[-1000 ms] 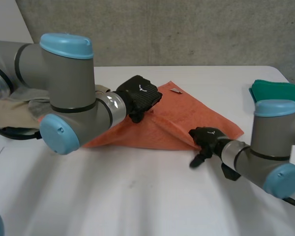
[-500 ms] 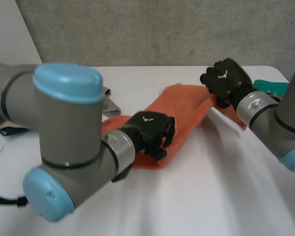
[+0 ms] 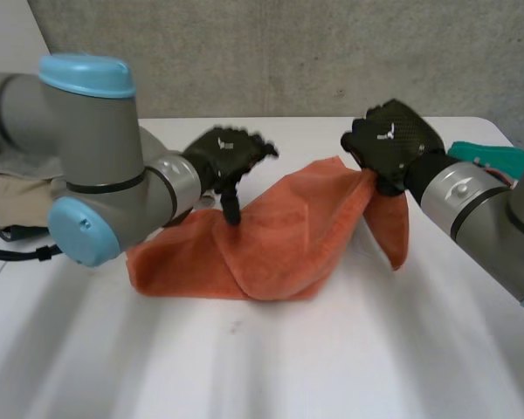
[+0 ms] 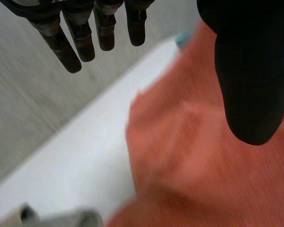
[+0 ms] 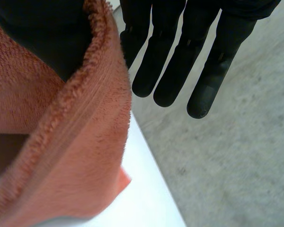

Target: Fold the laundry.

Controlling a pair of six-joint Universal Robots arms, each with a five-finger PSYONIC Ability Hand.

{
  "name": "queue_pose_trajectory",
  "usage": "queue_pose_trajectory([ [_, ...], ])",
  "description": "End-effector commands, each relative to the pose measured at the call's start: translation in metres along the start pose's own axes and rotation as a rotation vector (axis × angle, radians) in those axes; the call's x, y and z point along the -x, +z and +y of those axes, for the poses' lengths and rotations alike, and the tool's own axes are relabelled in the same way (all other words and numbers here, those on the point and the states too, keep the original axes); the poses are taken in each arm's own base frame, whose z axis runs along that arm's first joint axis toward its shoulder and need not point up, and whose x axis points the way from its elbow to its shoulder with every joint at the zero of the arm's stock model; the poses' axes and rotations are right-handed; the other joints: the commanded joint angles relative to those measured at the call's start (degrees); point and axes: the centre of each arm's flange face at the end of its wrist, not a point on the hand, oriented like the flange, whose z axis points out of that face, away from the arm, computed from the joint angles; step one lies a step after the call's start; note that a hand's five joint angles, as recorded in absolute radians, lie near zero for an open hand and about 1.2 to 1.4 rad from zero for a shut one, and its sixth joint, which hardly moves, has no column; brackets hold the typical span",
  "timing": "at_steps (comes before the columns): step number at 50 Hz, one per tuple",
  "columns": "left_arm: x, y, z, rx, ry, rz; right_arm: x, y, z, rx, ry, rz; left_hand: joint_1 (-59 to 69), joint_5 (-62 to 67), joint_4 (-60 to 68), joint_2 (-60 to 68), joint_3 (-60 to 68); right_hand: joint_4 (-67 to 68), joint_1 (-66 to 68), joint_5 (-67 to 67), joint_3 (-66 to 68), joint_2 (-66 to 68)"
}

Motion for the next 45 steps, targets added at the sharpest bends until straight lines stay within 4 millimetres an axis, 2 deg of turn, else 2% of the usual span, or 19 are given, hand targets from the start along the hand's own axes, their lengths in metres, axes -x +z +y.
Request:
queue_pose_trajectory([
  [1, -0.008, 0.015, 0.029, 0.100, 0.033, 0.069, -0.005, -0.017, -0.036, -0.098, 0.023, -0.004, 0.0, -1.4, 0.0, 0.0, -0.3, 11.6, 15.4, 12.3, 12.0, 12.6],
  [6, -0.040, 0.016, 0.025, 0.051, 0.034, 0.211, -0.008, -0.021, -0.051, -0.138, 0.026, 0.003, 1.0, -0.3, 1.0, 1.0, 0.7, 11.6, 15.4, 12.3, 12.0, 12.6],
  [8, -0.055, 0.010, 0.025, 0.060, 0.029, 0.275, -0.011, -0.020, -0.056, -0.152, 0.024, 0.018, 1.0, -0.3, 1.0, 1.0, 0.7, 11.6, 15.4, 12.3, 12.0, 12.6],
  [11, -0.068, 0.005, 0.026, 0.078, 0.026, 0.324, -0.017, -0.019, -0.060, -0.159, 0.027, 0.040, 1.0, -0.3, 1.0, 1.0, 0.7, 11.6, 15.4, 12.3, 12.0, 12.6],
  [13, -0.079, 0.002, 0.027, 0.084, 0.026, 0.352, -0.022, -0.017, -0.064, -0.166, 0.036, 0.058, 6.2, 4.8, 6.1, 6.2, 5.8, 11.6, 15.4, 12.3, 12.0, 12.6],
  [15, -0.084, 0.002, 0.027, 0.079, 0.028, 0.360, -0.024, -0.014, -0.063, -0.164, 0.042, 0.063, 23.9, 22.6, 23.9, 24.0, 23.6, 11.6, 15.4, 12.3, 12.0, 12.6],
  [16, -0.085, 0.003, 0.025, 0.071, 0.029, 0.354, -0.025, -0.010, -0.061, -0.159, 0.048, 0.068, 50.9, 49.5, 50.8, 50.9, 50.5, 11.6, 15.4, 12.3, 12.0, 12.6],
  [17, -0.084, 0.004, 0.024, 0.066, 0.030, 0.344, -0.025, -0.007, -0.059, -0.153, 0.049, 0.069, 64.8, 63.4, 64.8, 64.8, 64.4, 11.6, 15.4, 12.3, 12.0, 12.6],
  [19, -0.077, 0.008, 0.021, 0.050, 0.028, 0.293, -0.026, -0.002, -0.053, -0.135, 0.052, 0.075, 68.4, 67.1, 68.4, 68.5, 68.1, 11.6, 15.4, 12.3, 12.0, 12.6],
  [23, -0.037, 0.021, 0.003, -0.023, 0.035, 0.049, -0.035, 0.015, -0.028, -0.059, 0.058, 0.121, 68.4, 67.1, 68.4, 68.5, 68.1, 11.6, 15.4, 12.3, 12.0, 12.6],
  [24, -0.016, 0.020, -0.011, -0.068, 0.035, -0.055, -0.040, 0.024, -0.016, -0.026, 0.057, 0.147, 68.4, 67.1, 68.4, 68.5, 68.1, 11.6, 15.4, 12.3, 12.0, 12.6],
  [26, 0.002, 0.017, -0.027, -0.120, 0.037, -0.137, -0.049, 0.032, -0.006, -0.001, 0.051, 0.188, 68.4, 67.1, 68.4, 68.5, 68.1, 11.6, 15.4, 12.3, 12.0, 12.6],
  [27, 0.017, 0.011, -0.045, -0.186, 0.037, -0.191, -0.061, 0.041, 0.002, 0.019, 0.052, 0.242, 68.4, 67.1, 68.4, 68.5, 68.1, 11.6, 15.4, 12.3, 12.0, 12.6],
  [30, 0.038, 0.000, -0.072, -0.302, 0.032, -0.257, -0.079, 0.051, 0.010, 0.041, 0.053, 0.331, 68.4, 67.1, 68.4, 68.5, 68.1, 11.6, 15.4, 12.3, 12.0, 12.6],
  [31, 0.049, -0.009, -0.088, -0.376, 0.021, -0.296, -0.087, 0.056, 0.012, 0.042, 0.050, 0.379, 68.4, 67.1, 68.4, 68.5, 68.1, 11.6, 15.4, 12.3, 12.0, 12.6],
  [35, 0.064, -0.028, -0.107, -0.489, -0.008, -0.356, -0.097, 0.066, 0.008, -0.012, 0.034, 0.433, 68.4, 67.1, 68.4, 68.5, 68.1, 11.6, 15.4, 12.3, 12.0, 12.6],
  [38, 0.066, -0.035, -0.106, -0.509, -0.015, -0.377, -0.096, 0.068, 0.007, -0.043, 0.030, 0.435, 68.4, 67.1, 68.4, 68.5, 68.1, 11.6, 15.4, 12.3, 12.0, 12.6],
  [40, 0.065, -0.037, -0.096, -0.497, -0.014, -0.396, -0.089, 0.068, 0.011, -0.048, 0.044, 0.418, 68.4, 67.1, 68.4, 68.5, 68.1, 11.6, 15.4, 12.3, 12.0, 12.6],
  [45, 0.050, -0.036, -0.052, -0.361, -0.005, -0.406, -0.057, 0.062, 0.025, -0.004, 0.074, 0.337, 68.4, 67.1, 68.4, 68.5, 68.1, 11.6, 15.4, 12.3, 12.0, 12.6],
])
